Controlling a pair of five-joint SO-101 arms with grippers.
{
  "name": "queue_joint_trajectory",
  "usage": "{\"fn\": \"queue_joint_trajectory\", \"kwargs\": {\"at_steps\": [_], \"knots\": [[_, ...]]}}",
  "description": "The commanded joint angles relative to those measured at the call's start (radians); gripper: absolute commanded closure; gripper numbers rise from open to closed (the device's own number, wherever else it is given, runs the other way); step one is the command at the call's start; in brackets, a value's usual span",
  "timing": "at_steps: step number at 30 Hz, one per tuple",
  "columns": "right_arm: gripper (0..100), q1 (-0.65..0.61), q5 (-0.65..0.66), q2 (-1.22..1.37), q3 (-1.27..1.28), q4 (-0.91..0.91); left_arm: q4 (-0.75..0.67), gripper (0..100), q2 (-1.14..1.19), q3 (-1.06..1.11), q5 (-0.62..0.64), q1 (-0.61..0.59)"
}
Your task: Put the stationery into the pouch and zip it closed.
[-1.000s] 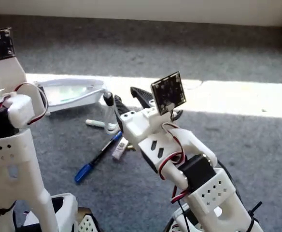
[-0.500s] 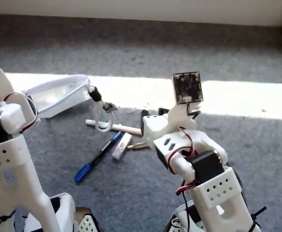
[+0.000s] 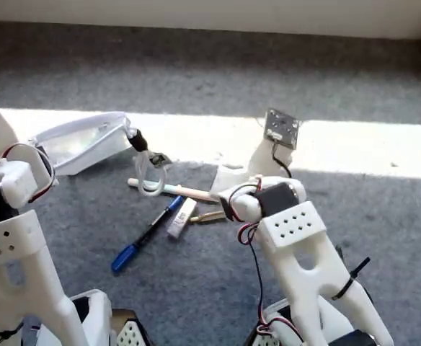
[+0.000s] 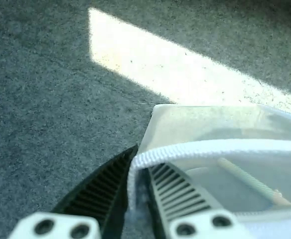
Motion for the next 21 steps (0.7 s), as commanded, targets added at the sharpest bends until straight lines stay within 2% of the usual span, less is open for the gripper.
{"fn": "queue_joint_trajectory", "kwargs": {"at_steps": [1,13,21], "knots": [[84.7,0.073,-0.052,0.018,-0.084,0.007,-0.011,99,0.001,0.018,0.003,-0.008],[84.7,0.245,-0.055,0.16,-0.125,0.067,-0.012,99,0.001,0.019,0.003,-0.007],[84.7,0.249,-0.057,0.338,-0.16,0.076,-0.012,99,0.001,0.021,0.005,-0.007]]}}
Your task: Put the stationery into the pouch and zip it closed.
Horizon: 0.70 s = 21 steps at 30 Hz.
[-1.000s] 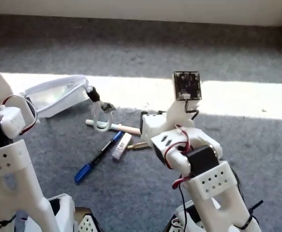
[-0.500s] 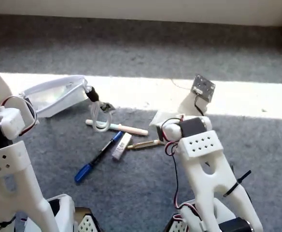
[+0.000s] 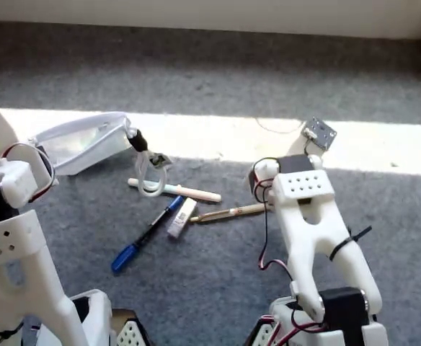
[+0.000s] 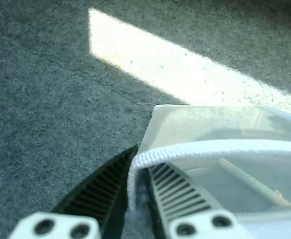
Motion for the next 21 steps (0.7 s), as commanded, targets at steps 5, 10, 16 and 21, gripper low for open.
{"fn": "queue_joint_trajectory", "kwargs": {"at_steps": [5,10,16,21], "knots": [[84.7,0.044,-0.014,0.099,-0.119,0.008,-0.009,99,0.001,0.019,0.006,-0.007],[84.7,0.059,-0.012,0.199,-0.154,0.013,-0.009,99,0.001,0.018,0.006,-0.005],[84.7,0.061,-0.008,0.282,-0.194,0.015,-0.009,99,0.001,0.018,0.006,-0.005],[84.8,0.061,-0.005,0.317,-0.199,0.015,-0.009,99,0.001,0.018,0.006,-0.005]]}}
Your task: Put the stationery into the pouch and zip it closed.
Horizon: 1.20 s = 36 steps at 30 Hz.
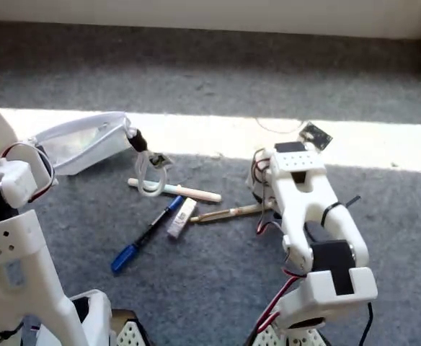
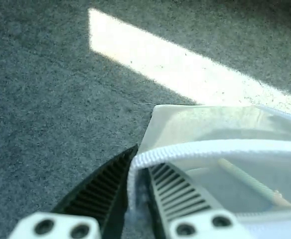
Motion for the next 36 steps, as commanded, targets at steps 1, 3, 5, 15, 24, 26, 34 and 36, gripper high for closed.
{"fn": "queue_joint_trajectory", "kwargs": {"at_steps": [1,3,5,15,24,26,34,36], "knots": [[84.8,0.01,-0.005,0.001,-0.051,0.005,-0.009,99,0.001,0.018,0.006,-0.005],[84.8,0.01,-0.005,0.013,-0.051,0.005,-0.009,99,0.001,0.018,0.006,-0.005],[84.9,0.01,-0.003,0.027,-0.051,0.005,-0.009,99,0.001,0.019,0.006,-0.005],[85.0,0.038,-0.003,0.094,-0.133,0.081,-0.009,99,0.001,0.019,0.006,-0.005],[91.6,0.064,0.0,0.134,-0.208,0.12,-0.009,99,0.001,0.019,0.006,-0.005],[94.9,0.064,0.031,0.134,-0.208,0.12,-0.009,99,0.001,0.019,0.006,-0.005],[99.3,0.062,0.048,0.122,-0.209,0.12,-0.009,99,0.001,0.019,0.006,-0.002],[99.3,0.062,0.048,0.081,-0.209,0.12,-0.008,99,0.001,0.019,0.006,0.015]]}}
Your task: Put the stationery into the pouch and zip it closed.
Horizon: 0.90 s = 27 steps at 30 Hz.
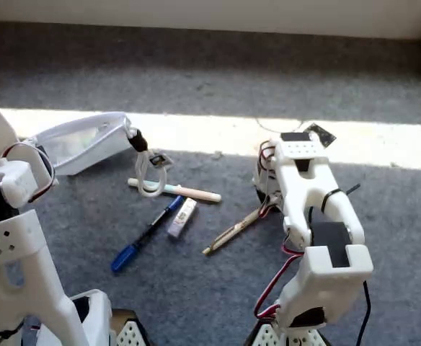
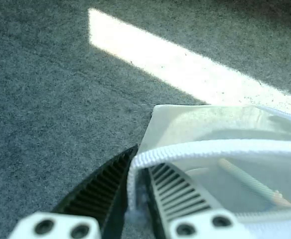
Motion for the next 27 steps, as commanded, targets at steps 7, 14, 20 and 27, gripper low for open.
{"fn": "queue_joint_trajectory", "kwargs": {"at_steps": [7,14,20,27], "knots": [[99.3,0.005,0.04,-0.331,-0.047,0.015,-0.006,99,0.001,0.018,0.006,0.101],[99.3,-0.005,0.166,-0.533,0.005,0.007,-0.005,99,0.001,0.007,0.002,0.197],[99.3,-0.064,0.233,-0.702,0.004,0.007,-0.008,99,0.001,0.007,0.002,0.26],[99.3,-0.189,0.361,-0.908,-0.002,0.007,-0.003,99,0.001,-0.008,0.002,0.271]]}}
